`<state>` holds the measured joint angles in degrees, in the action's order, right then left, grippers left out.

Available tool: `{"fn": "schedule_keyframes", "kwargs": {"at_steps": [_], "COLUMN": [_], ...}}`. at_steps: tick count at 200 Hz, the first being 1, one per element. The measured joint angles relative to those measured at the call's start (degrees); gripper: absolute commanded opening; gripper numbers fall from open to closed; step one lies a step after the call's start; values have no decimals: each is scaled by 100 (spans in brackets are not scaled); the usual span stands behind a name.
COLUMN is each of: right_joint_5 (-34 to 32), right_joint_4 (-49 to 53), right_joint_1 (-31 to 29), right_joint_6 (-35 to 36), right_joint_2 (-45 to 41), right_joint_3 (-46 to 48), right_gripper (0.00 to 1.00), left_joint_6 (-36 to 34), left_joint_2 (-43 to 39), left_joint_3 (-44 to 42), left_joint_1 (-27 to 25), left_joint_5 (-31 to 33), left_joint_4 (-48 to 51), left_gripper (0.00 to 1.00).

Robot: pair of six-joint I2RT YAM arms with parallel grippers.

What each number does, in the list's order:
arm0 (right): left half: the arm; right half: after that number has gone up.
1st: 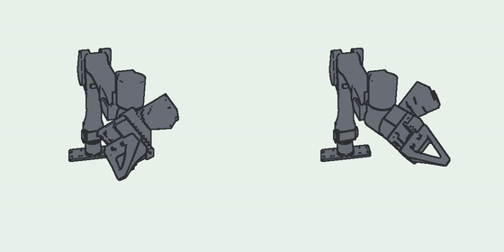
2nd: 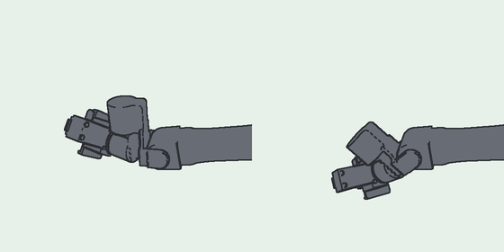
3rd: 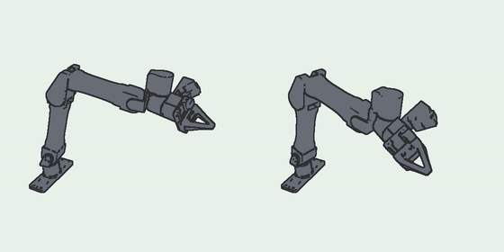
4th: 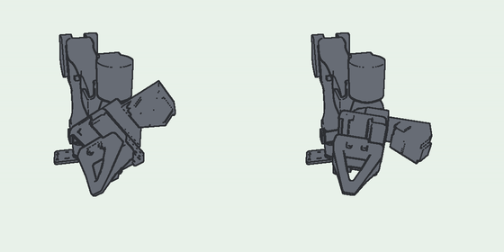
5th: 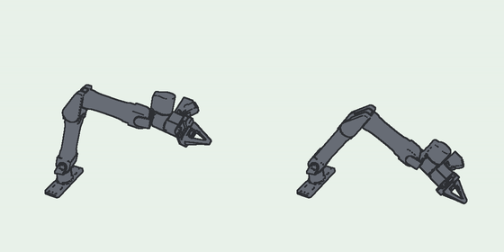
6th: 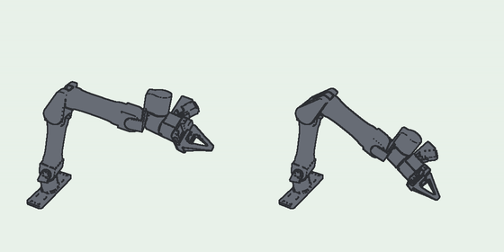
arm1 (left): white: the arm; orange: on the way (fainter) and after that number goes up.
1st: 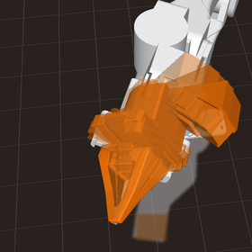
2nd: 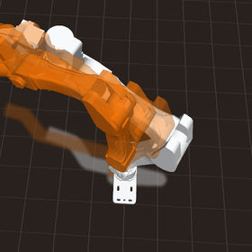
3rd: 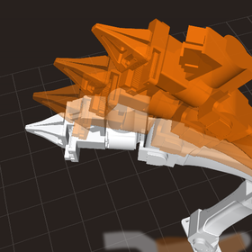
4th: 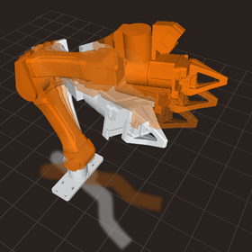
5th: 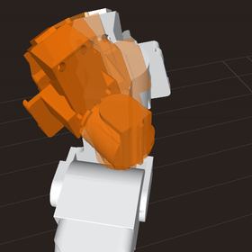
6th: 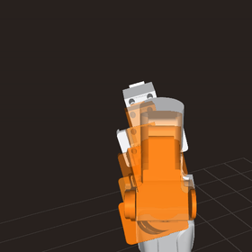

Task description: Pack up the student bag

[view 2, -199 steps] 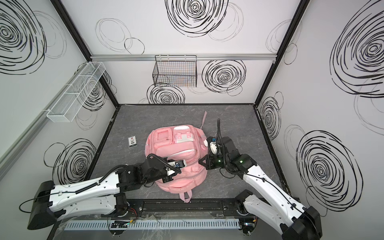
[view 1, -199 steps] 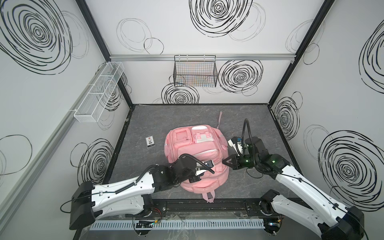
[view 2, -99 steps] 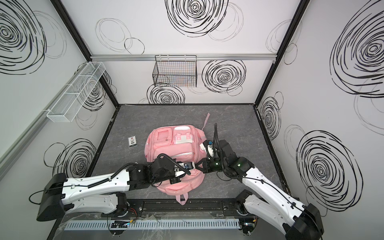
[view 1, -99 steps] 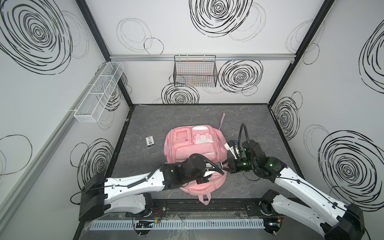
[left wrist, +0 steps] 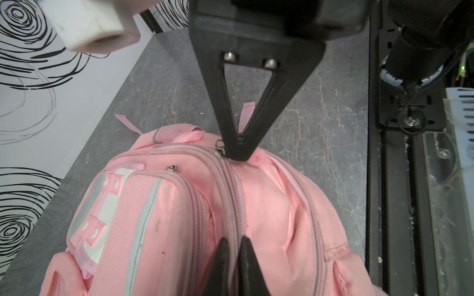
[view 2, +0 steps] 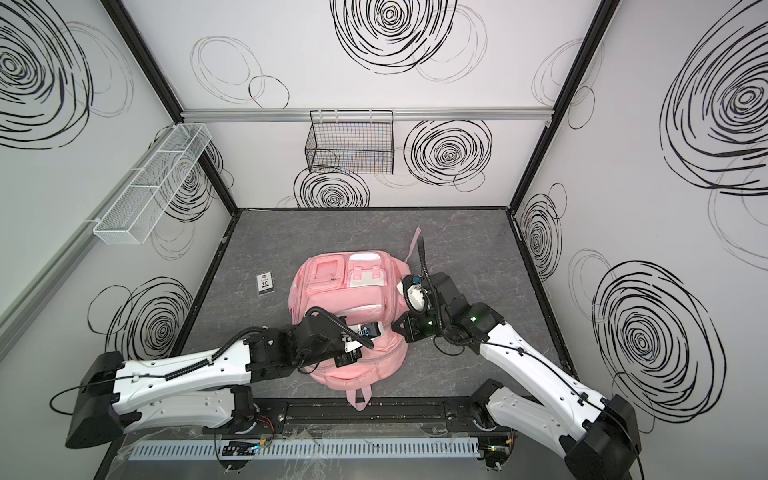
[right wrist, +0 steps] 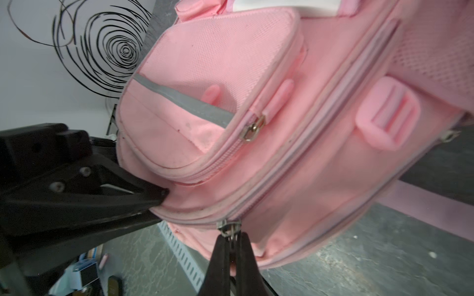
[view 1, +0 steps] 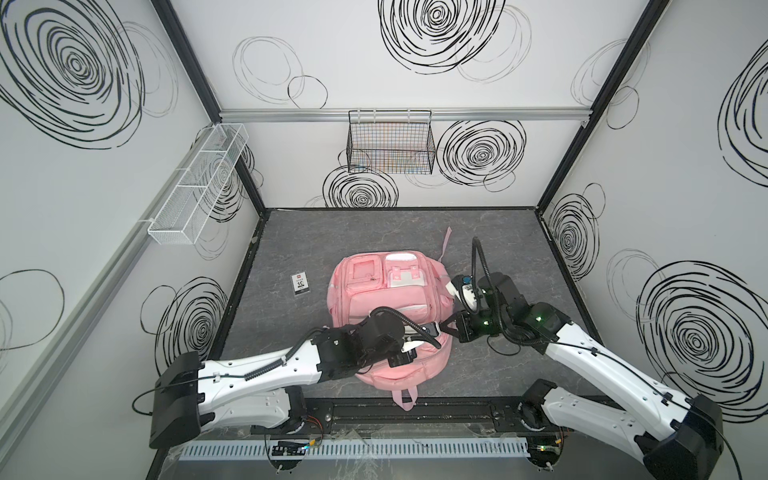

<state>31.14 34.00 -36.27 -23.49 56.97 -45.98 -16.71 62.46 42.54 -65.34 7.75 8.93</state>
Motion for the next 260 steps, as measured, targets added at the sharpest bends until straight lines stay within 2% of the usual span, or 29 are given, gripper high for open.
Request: {"fn": "schedule_keyframes", "kwargs": {"at_steps": [39, 149, 199, 260], "right_joint_5": [-304, -826, -892, -765], "right_joint_4": [153, 42, 243, 262], "right_joint_1": [63, 302, 470, 793], "right_joint_6": [323, 649, 715, 809], "right_joint_2": [256, 1416, 2186, 2446], "right_joint_3": [-203, -625, -1043, -1193], "right_gripper": [0, 0, 0, 0], "left_joint_6": [-87, -350, -507, -627], "left_joint_2": [-254, -640, -675, -756], "left_joint_3": [-144, -334, -387, -479], "left_joint_1": [63, 155, 188, 243], "left_joint_5": [-103, -267, -398, -535], "left_joint_4": [2, 221, 326, 297], "left_gripper": [0, 0, 0, 0]}}
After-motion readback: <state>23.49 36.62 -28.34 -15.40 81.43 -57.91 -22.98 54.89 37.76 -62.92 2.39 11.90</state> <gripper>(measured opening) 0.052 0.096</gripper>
